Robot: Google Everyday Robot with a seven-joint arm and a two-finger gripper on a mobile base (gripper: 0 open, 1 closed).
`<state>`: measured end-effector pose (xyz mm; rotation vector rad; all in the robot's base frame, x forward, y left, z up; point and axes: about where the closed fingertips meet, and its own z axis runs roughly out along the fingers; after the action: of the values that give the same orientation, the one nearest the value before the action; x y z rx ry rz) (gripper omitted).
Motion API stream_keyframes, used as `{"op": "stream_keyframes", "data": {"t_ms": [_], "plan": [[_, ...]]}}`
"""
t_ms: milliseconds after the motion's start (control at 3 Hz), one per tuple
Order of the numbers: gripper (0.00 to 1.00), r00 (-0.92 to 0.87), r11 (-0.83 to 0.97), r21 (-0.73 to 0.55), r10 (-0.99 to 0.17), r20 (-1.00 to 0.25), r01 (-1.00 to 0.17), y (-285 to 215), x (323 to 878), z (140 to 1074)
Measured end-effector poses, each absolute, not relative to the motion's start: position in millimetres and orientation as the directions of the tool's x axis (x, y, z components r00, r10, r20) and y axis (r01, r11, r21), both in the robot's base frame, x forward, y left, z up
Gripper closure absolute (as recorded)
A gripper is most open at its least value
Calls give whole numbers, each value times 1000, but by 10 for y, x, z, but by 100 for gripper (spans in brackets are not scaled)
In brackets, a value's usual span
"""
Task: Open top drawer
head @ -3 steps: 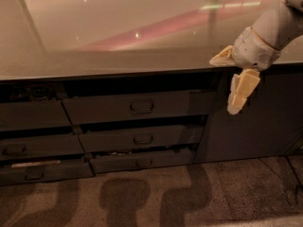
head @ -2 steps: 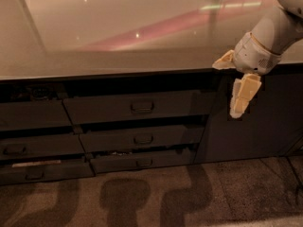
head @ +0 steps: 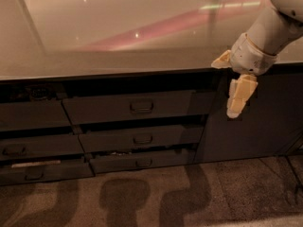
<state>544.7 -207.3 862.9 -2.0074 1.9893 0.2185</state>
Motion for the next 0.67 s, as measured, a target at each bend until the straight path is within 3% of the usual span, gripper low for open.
{"op": "stream_keyframes", "data": {"t_ms": [667], "plan": [[0, -32, 39, -25, -976, -217, -999, -2534, 5894, 7662]]}}
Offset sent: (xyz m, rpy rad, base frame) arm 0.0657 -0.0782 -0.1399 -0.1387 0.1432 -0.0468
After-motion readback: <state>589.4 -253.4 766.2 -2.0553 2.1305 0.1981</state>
